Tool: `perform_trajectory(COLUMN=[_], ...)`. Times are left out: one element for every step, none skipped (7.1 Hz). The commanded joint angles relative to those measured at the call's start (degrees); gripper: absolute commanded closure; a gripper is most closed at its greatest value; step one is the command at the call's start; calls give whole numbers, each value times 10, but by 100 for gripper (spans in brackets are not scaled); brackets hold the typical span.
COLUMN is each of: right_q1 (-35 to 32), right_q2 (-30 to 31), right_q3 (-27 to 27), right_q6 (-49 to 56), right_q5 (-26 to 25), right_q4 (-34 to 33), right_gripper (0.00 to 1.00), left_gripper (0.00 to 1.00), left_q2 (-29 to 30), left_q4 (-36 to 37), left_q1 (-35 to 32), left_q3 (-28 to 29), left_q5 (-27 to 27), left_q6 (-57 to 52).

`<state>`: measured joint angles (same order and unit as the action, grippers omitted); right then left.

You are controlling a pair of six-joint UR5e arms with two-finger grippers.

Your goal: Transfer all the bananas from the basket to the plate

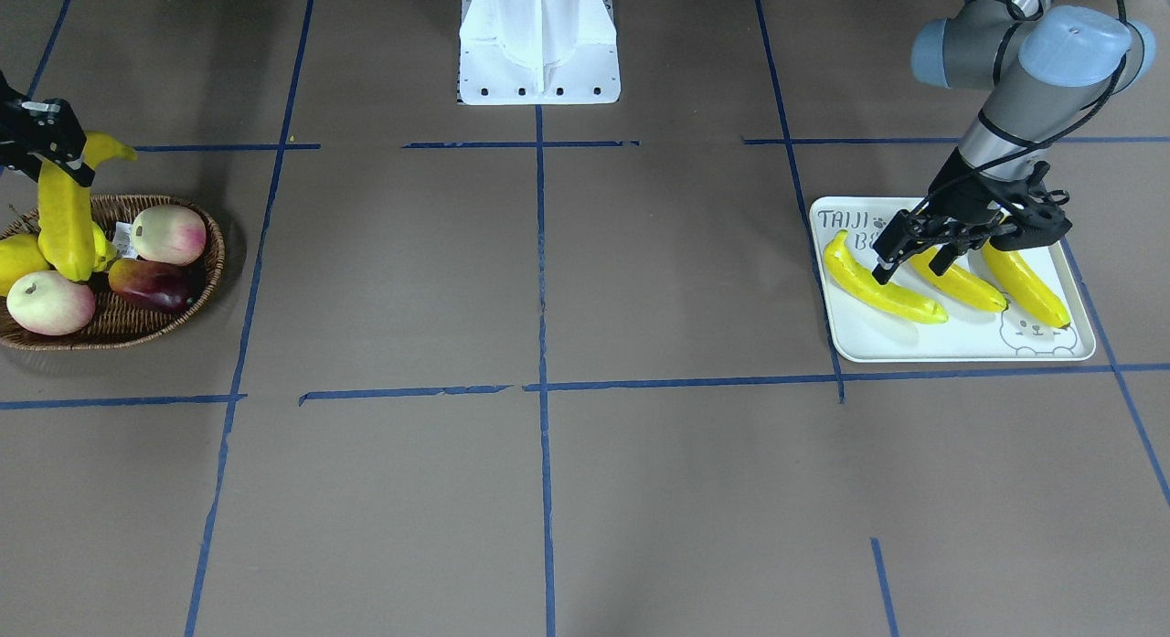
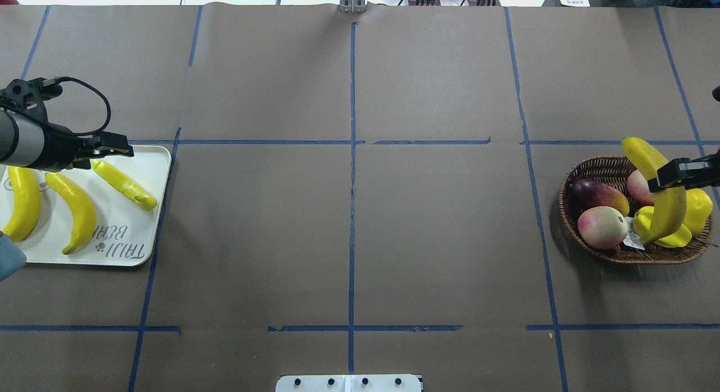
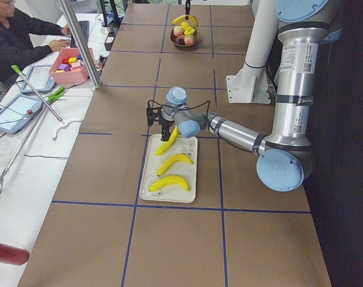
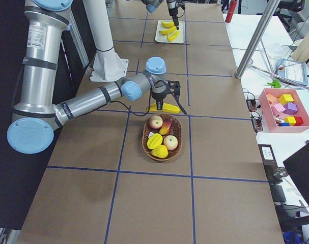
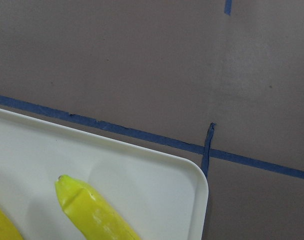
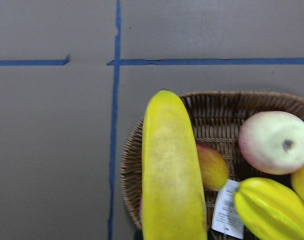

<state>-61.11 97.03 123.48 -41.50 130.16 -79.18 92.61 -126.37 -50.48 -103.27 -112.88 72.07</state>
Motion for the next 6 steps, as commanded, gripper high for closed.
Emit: perform_trajectory(right_q1=[78,129,167,206,243,276], right_q2=[-177,-250,-300,-311,-311,-311], right_q3=[-43,-74,-101,-129,-140,-141], right_q6=[-23,-116,-183,-269,-350,-384], right_q5=[0,-10,-51,-94,-146,-194], right_q4=[-42,-34,31,148,255,297], right_gripper=[100,100,100,100,100,100], left_gripper=[0,0,0,0,0,0], left_q2=[68,123,163,205,220,224], left_q4=[50,52,51,50,6,-68], left_q1=[1,12,35,51,60,65], left_q3=[2,13,10,-1,-14,-16], left_q5=[-21,-34,-34,-34,-34,-33], left_q6=[24,92,151,222,316,402])
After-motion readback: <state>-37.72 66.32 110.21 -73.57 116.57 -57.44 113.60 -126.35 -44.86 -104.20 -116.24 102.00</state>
